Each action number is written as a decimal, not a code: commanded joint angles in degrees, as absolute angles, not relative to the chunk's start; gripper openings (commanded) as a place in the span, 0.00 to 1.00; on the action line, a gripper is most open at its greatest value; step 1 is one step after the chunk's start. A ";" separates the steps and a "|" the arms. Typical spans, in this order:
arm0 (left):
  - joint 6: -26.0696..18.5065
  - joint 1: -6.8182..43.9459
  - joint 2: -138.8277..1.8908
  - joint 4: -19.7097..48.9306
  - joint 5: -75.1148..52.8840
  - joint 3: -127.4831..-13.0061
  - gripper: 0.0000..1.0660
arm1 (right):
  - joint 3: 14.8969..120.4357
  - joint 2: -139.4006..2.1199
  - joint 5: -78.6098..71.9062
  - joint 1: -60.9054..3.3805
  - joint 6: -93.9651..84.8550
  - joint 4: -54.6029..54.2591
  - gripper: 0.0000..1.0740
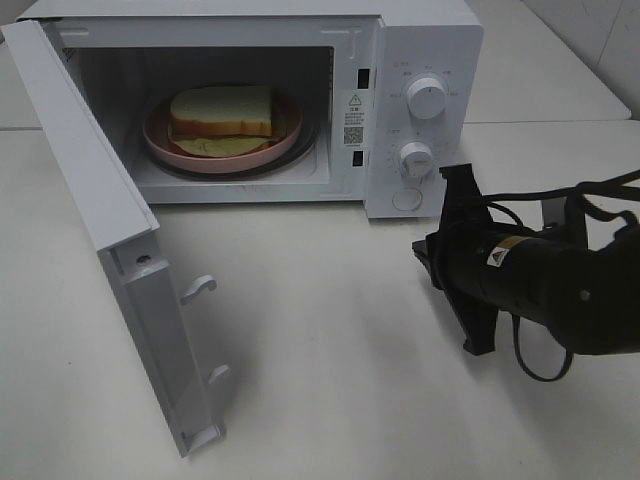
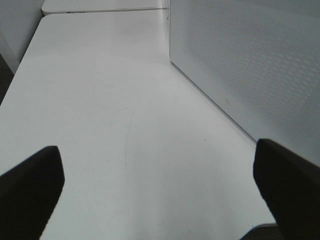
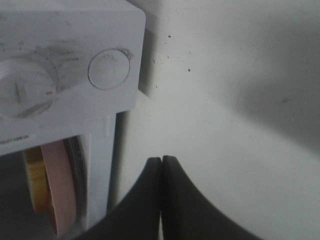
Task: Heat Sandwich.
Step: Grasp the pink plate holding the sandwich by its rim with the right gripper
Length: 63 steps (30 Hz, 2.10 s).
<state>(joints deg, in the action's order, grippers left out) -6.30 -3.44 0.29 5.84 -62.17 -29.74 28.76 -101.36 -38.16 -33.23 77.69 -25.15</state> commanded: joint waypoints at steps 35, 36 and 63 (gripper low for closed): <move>-6.47 -3.72 0.52 6.13 -61.48 -29.68 0.92 | 41.14 -81.70 37.64 -33.23 15.41 -2.46 0.07; -6.47 -3.72 0.52 6.13 -61.48 -29.68 0.92 | 41.83 -81.70 39.42 -33.23 13.46 -1.49 0.07; -6.47 -3.72 0.52 6.13 -61.48 -29.68 0.92 | 46.93 -81.70 45.44 -33.46 -73.17 -0.69 0.12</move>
<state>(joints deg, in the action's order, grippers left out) -6.30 -3.44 0.29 5.84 -62.17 -29.74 46.47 -82.28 45.78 -33.23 -71.05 -0.69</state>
